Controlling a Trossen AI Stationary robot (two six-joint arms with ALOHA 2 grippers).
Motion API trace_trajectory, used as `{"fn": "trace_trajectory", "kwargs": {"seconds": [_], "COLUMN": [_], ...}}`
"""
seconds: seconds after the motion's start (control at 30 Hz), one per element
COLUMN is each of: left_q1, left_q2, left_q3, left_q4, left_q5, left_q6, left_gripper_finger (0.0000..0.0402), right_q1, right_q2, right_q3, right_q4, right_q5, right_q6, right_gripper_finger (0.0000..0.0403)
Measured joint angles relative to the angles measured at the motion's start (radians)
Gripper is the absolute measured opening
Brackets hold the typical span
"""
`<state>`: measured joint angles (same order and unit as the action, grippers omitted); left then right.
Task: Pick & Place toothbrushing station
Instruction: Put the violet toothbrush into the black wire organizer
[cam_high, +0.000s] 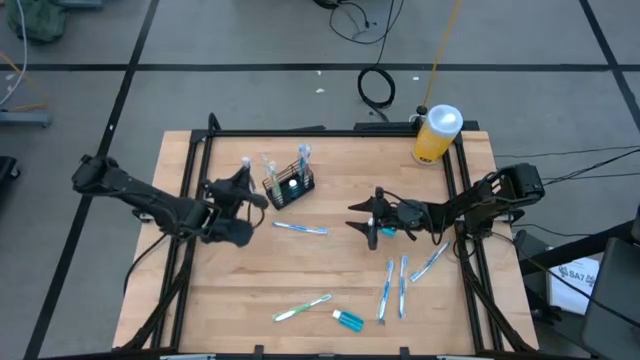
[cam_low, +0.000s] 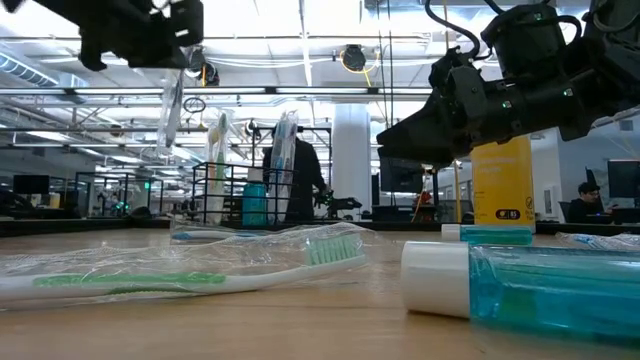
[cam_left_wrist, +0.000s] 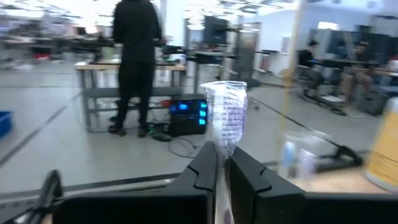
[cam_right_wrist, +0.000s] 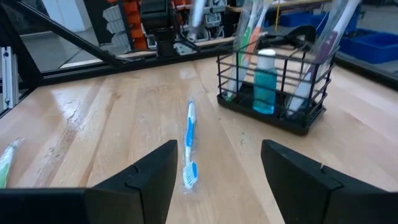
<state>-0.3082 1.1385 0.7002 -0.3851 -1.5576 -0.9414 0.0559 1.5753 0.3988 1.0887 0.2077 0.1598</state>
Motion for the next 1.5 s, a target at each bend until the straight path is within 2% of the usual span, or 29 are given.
{"fn": "trace_trajectory", "kwargs": {"seconds": [0.13,0.23,0.4,0.63,0.77,0.87,1.07,1.13,1.27,1.4,1.5], "left_q1": [0.091,0.16,0.245,0.297,0.311,0.316,0.315,0.315,0.315,0.33,0.347], "left_q2": [0.0,0.0,0.003,0.051,0.065,0.072,0.052,0.049,0.015,0.019,0.018], "left_q3": [0.0,0.0,0.0,0.001,0.0,-0.002,-0.001,0.001,0.0,-0.069,-0.162], "left_q4": [0.113,0.207,0.272,0.432,0.565,0.675,1.034,1.12,1.079,1.054,1.178], "left_q5": [-0.006,-0.007,0.118,0.154,0.228,0.299,0.524,0.548,0.5,0.534,0.541], "left_q6": [0.008,0.098,0.25,0.427,0.59,0.766,1.133,1.211,1.239,1.16,1.105], "left_gripper_finger": [0.0018,0.0026,0.0029,0.003,0.003,0.003,0.003,0.003,0.003,0.003,0.003], "right_q1": [-0.01,-0.018,-0.023,-0.023,-0.023,-0.023,-0.023,-0.023,-0.021,-0.019,-0.019], "right_q2": [0.0,0.0,0.0,0.0,0.0,0.0,0.0,0.0,0.0,0.0,0.0], "right_q3": [0.0,0.0,0.0,0.0,0.0,0.0,0.0,0.0,0.0,0.0,0.0], "right_q4": [0.025,0.031,0.029,0.03,0.029,0.029,0.025,0.02,0.009,-0.009,-0.026], "right_q5": [0.0,0.0,0.0,0.0,0.0,0.0,0.0,0.0,0.0,0.0,0.0], "right_q6": [-0.033,-0.044,-0.045,-0.045,-0.049,-0.049,-0.049,-0.049,-0.049,-0.044,-0.022], "right_gripper_finger": [0.0224,0.0224,0.0224,0.0224,0.0224,0.0224,0.0224,0.0224,0.0224,0.0224,0.0224]}}
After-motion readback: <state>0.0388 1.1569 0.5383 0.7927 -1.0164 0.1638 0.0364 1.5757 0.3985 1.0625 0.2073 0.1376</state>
